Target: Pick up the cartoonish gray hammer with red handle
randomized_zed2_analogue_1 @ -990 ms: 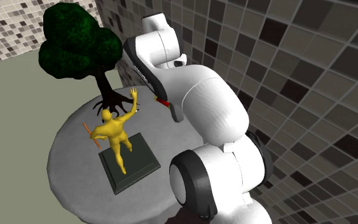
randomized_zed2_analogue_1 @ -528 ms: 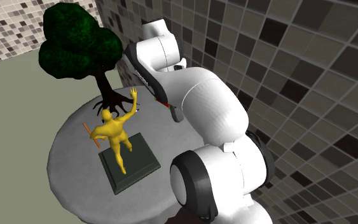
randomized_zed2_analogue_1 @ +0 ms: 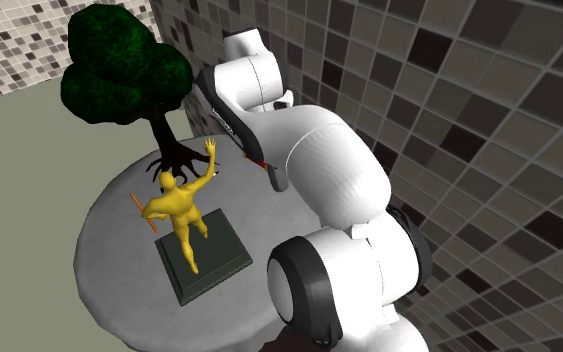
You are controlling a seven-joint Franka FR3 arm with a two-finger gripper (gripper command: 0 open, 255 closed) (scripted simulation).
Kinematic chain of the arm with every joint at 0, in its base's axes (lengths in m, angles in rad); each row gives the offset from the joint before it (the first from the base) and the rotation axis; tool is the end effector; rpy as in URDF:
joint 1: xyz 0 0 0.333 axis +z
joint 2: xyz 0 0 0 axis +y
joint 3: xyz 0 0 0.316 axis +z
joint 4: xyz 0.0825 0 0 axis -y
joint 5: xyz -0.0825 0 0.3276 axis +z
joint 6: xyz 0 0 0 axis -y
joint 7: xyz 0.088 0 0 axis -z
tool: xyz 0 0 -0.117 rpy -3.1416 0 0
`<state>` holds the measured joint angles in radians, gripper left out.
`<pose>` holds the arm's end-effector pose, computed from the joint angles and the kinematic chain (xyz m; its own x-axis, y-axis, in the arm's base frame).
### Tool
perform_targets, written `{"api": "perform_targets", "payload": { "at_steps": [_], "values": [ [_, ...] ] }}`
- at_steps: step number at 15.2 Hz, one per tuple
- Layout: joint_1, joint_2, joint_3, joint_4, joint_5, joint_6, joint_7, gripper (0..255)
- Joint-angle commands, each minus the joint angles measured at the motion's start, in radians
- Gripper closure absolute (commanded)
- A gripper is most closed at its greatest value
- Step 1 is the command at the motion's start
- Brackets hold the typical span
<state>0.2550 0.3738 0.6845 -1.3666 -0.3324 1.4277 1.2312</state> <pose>0.4173 0.3890 0.5214 0.9534 -0.3013 0.0162 -0.2958 -0.9224 0.2483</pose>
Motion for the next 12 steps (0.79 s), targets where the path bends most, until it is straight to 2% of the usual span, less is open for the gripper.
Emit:
{"api": "perform_targets", "payload": {
  "at_steps": [1, 12],
  "values": [
    [0.007, 0.006, 0.000, 0.029, -0.004, -0.024, -0.002, 255],
    [0.073, 0.061, -0.005, 0.261, -0.040, -0.203, -0.017, 255]
  ]
}}
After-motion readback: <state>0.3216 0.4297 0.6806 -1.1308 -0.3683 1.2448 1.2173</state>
